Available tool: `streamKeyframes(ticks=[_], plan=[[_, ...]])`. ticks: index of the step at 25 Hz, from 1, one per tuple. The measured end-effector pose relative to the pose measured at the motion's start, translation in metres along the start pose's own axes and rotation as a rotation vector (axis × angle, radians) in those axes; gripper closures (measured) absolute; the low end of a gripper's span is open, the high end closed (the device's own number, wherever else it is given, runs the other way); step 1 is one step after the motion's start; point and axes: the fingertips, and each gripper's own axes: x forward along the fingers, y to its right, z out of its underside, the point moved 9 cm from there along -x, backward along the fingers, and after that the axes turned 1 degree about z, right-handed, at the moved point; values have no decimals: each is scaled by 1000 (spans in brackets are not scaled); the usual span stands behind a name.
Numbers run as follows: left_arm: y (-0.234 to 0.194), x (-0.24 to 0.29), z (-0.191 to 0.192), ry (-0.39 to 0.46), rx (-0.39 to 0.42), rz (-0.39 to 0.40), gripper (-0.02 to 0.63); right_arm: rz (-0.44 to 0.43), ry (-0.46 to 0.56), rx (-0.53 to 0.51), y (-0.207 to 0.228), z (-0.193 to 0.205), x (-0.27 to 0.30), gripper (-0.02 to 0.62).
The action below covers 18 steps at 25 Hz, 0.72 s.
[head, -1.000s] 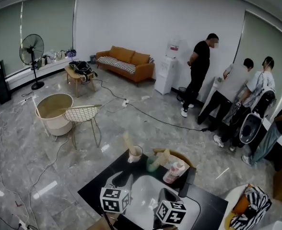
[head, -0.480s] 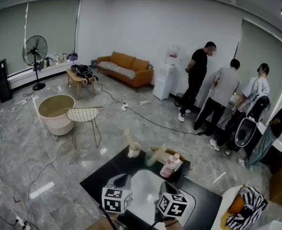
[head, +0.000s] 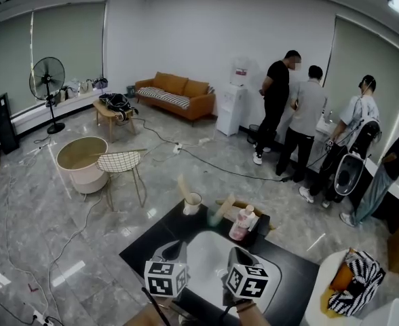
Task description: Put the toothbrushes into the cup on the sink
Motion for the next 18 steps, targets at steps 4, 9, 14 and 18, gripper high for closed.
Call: streamKeyframes(ticks=[4, 9, 14, 18], plan=[[0, -3, 3, -1, -8, -3, 598, -2, -11, 7, 1, 2, -4, 592], [0, -5, -1, 4, -3, -3, 598, 5, -20, -9, -2, 2, -7, 592], [-2, -7, -3, 16, -13, -3, 597, -1, -21, -20, -5, 2, -10, 592], [-1, -5, -6, 28, -18, 5, 598, 4, -13, -12, -2, -2, -13, 592]])
